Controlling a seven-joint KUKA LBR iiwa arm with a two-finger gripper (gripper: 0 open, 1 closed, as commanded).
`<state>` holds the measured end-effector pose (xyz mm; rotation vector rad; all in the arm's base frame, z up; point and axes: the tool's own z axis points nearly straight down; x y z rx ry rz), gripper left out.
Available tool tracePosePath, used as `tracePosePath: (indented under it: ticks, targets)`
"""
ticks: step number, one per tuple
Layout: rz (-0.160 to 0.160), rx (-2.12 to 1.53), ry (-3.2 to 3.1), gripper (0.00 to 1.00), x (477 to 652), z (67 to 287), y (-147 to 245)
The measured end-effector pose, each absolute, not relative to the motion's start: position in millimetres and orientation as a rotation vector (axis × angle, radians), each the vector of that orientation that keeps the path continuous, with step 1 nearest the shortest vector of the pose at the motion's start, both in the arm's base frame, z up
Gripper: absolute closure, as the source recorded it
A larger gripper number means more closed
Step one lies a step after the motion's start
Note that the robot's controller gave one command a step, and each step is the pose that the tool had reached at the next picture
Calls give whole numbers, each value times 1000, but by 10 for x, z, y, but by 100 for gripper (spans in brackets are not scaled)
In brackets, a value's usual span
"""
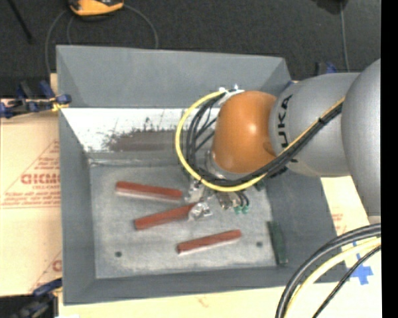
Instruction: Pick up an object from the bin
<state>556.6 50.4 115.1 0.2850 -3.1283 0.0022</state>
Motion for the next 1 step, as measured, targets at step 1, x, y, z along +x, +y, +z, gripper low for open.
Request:
tracePosePath:
  ticks: [1]
  targets:
    - [3,284,-3139,100,5823,3035,323]
